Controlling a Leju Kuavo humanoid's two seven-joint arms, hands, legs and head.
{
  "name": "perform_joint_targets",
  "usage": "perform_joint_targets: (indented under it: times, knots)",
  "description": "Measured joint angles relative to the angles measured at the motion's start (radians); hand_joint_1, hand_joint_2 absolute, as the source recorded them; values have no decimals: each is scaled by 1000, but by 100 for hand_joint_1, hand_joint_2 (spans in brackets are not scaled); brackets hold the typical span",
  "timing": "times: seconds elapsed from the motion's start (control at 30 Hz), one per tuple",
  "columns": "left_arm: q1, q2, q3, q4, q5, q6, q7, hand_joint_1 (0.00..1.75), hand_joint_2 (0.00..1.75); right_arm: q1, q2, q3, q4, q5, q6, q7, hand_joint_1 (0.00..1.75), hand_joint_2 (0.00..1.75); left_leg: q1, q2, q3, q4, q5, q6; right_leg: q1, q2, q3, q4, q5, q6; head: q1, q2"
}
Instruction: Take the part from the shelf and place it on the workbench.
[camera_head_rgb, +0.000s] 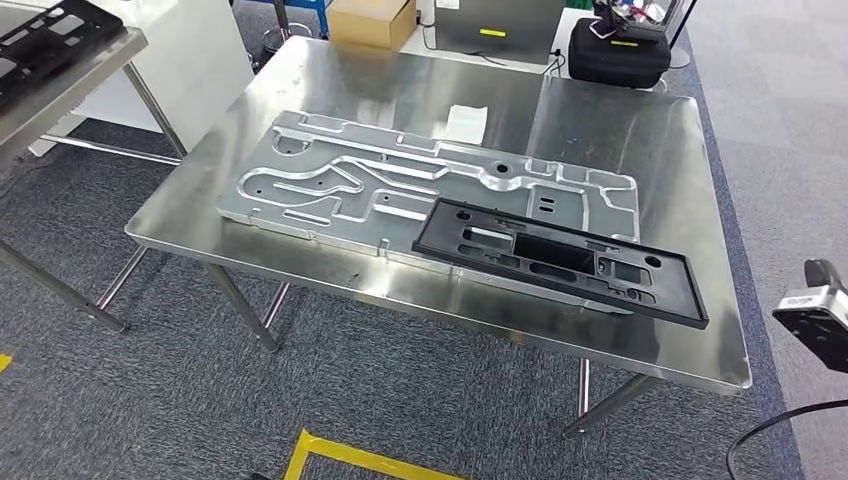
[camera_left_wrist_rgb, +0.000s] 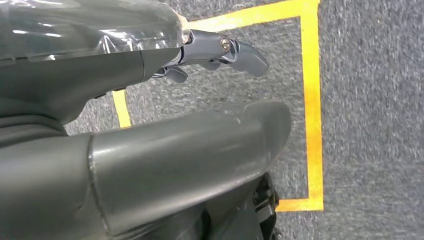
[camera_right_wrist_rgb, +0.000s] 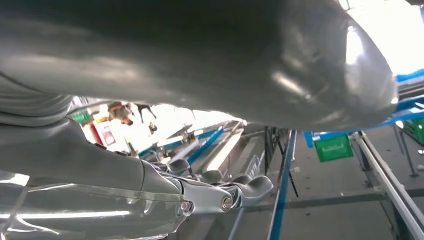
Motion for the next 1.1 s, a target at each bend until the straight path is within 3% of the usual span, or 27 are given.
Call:
perform_joint_targets:
  times: [0.07,0.13,0.2,0.27,0.3,0.33,0.37,0.4,0.47,0.5,0.53,0.63,0.67,0.7,0.77,0.8,0.83,0.87,0.9,0.97,1.03,1.1]
  knots:
    - [0,0,0,0,0,-2,-1,0,0,37,8,-15,-18,-11,-4,-10,0,0,-2,-1,-6,7,-2,-11,7,0,2,-13,-8,-16,-1,0]
    - [0,1,0,0,2,-3,-1,0,0,70,17,-32,-34,-21,-6,-19,0,0,-2,0,-10,15,-11,-23,2,-2,-1,-21,-9,-30,-1,0]
    - [0,2,0,0,6,-3,-1,0,0,99,27,-47,-47,-28,-7,-26,0,0,0,2,-34,74,-63,-35,-2,-5,-7,-26,-1,-44,-6,0]
    - [-1,2,0,0,8,-3,-1,0,0,124,37,-60,-55,-32,-6,-32,0,0,4,3,-79,195,-139,-42,-1,-7,-18,-25,7,-51,-11,0]
    - [-1,2,0,0,9,-3,-1,0,0,136,42,-66,-58,-33,-6,-34,0,0,5,4,-97,248,-163,-44,0,-8,-25,-24,11,-52,-11,0]
    - [-1,2,0,0,10,-3,0,0,0,147,48,-72,-60,-34,-6,-37,0,0,6,4,-102,275,-167,-45,0,-9,-31,-23,16,-52,-11,0]
    - [-1,2,0,0,11,-3,1,0,0,159,54,-78,-62,-35,-6,-40,0,0,6,4,-89,263,-152,-45,0,-9,-37,-21,20,-50,-11,0]
    - [-2,3,0,0,11,-3,2,0,0,170,59,-84,-64,-35,-6,-42,0,0,6,4,-58,215,-123,-43,0,-9,-43,-20,24,-48,-11,0]
    - [-5,4,0,0,13,-3,3,0,0,191,68,-98,-71,-36,-6,-45,0,0,5,3,23,76,-70,-37,1,-9,-51,-17,34,-40,-11,0]
    - [-6,4,-1,0,13,-3,3,0,0,201,72,-106,-75,-36,-6,-48,0,0,3,2,48,28,-55,-32,1,-9,-53,-17,40,-34,-11,0]
    - [-7,4,-1,0,13,-3,4,0,0,210,76,-115,-79,-37,-6,-50,0,0,0,2,59,2,-50,-28,2,-9,-54,-18,46,-27,-11,0]
    - [-8,4,-3,0,14,-3,5,0,0,240,89,-137,-87,-42,-5,-58,0,0,-3,3,43,-8,-31,-10,0,-8,-57,-24,62,-6,-10,0]
    - [-8,4,-3,0,14,-3,6,0,0,250,93,-144,-88,-42,-4,-59,0,0,-2,4,35,-11,-20,-1,-1,-7,-63,-15,45,-1,-9,0]
    - [-9,4,-3,0,14,-3,7,0,0,259,98,-150,-89,-42,-4,-61,0,0,0,6,26,-14,-9,8,-1,-6,-74,12,11,1,-8,0]
    - [-11,4,-4,0,14,-2,10,0,0,274,107,-157,-89,-42,-2,-65,0,0,-2,10,1,-14,13,19,0,-5,-107,122,-89,2,-6,0]
    - [-11,4,-4,0,14,-1,11,0,0,281,113,-159,-89,-40,-2,-68,0,0,-5,11,-13,-13,23,22,0,-5,-121,184,-123,3,-6,0]
    - [-11,4,-5,0,14,0,13,0,0,288,119,-159,-89,-37,-1,-71,0,0,-8,12,-27,-11,32,22,1,-5,-125,228,-136,2,-6,0]
    - [-11,4,-6,0,13,1,15,0,0,293,125,-159,-89,-33,-1,-75,0,0,-11,12,-42,-9,41,23,3,-5,-114,243,-127,0,-7,0]
    - [-11,4,-7,0,13,3,17,0,0,296,132,-159,-89,-27,-1,-78,0,0,-14,12,-55,-6,48,23,5,-5,-84,220,-103,-5,-6,0]
    - [-13,3,-9,0,12,4,21,0,0,298,144,-158,-89,-13,-2,-83,0,0,-18,12,-75,2,60,20,15,-4,16,91,-67,-24,-7,0]
    - [-15,1,-11,0,12,4,22,0,0,301,154,-155,-89,4,-4,-89,0,0,-20,12,-85,7,72,13,25,-5,94,-28,-70,-40,-7,0]
    - [-16,0,-11,0,13,4,23,0,0,307,166,-150,-89,19,-8,-94,0,0,-18,12,-89,6,84,2,29,-6,108,-64,-73,-46,-7,0]
